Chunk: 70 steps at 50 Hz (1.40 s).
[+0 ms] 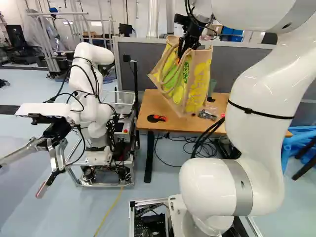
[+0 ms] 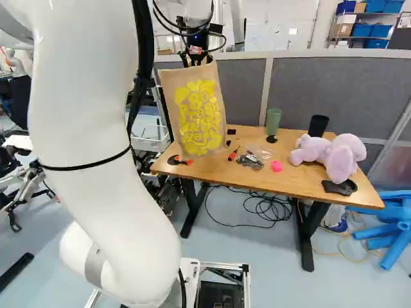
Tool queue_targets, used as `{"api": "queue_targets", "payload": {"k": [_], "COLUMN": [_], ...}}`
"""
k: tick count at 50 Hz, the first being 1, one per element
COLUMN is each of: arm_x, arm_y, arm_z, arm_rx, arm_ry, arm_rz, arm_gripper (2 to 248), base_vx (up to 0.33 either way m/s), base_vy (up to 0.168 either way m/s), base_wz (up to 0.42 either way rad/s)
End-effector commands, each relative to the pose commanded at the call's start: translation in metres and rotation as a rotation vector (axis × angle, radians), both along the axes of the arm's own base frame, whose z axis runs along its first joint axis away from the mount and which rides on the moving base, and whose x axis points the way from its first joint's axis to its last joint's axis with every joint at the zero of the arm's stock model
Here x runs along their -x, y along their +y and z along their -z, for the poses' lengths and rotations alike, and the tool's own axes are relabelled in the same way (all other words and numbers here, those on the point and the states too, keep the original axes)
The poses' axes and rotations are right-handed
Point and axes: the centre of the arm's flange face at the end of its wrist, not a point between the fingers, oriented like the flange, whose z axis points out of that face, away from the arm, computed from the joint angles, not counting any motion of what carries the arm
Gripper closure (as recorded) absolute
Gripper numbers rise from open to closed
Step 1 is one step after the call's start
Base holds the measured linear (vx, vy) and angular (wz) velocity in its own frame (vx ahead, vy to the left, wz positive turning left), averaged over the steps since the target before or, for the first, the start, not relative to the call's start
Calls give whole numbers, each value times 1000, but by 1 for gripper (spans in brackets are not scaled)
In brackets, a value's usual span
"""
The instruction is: Pick up the bag on the ground and place it on the table
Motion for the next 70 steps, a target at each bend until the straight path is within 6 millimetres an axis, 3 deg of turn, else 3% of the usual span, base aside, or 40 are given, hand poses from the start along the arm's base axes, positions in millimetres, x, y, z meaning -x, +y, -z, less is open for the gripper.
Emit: {"api": "queue_targets", "payload": {"k": [13,42,70], "arm_x": [-9,-11,-11], "arm_y": [1,1,1], "arm_z": [0,0,0], "arm_rx": [1,-1,-71], "arm_ry": [-3,-3,47], "arm_rz": [-5,-1,252], "arm_gripper": [229,229,229], "base_vx": [159,1,0], "base_vy": [38,1,0], "base_wz": [-26,1,0]}}
